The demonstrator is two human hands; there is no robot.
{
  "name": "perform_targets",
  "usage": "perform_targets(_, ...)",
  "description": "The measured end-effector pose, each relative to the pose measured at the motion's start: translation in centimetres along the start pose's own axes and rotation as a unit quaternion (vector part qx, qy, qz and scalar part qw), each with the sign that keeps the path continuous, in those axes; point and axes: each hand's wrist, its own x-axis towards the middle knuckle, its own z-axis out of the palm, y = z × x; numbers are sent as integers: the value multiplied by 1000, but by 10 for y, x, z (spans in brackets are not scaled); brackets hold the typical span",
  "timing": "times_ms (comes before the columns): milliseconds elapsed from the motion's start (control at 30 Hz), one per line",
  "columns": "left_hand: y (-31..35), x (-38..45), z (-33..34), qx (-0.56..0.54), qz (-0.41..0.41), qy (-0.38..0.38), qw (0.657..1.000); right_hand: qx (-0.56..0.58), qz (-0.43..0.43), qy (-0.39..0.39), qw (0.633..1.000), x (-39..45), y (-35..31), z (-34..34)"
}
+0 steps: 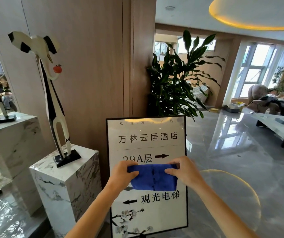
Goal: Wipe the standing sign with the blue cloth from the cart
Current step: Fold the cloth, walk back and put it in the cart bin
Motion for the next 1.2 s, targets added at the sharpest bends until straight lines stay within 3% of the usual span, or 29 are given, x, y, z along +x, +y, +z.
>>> perform_targets(100,10,2,-1,66,23,19,997,-73,1,20,997,2,-4,-4)
perform_targets(633,24,0,-9,99,20,68,993,-29,-31,54,998,6,-8,-11)
perform_targets(1000,23,-4,12,113,4,95,989,-19,-55,-15,998,14,18,-7)
perform_targets(1200,12,-7,21,111,-4,89,990,-17,-40,-11,999,11,34,5)
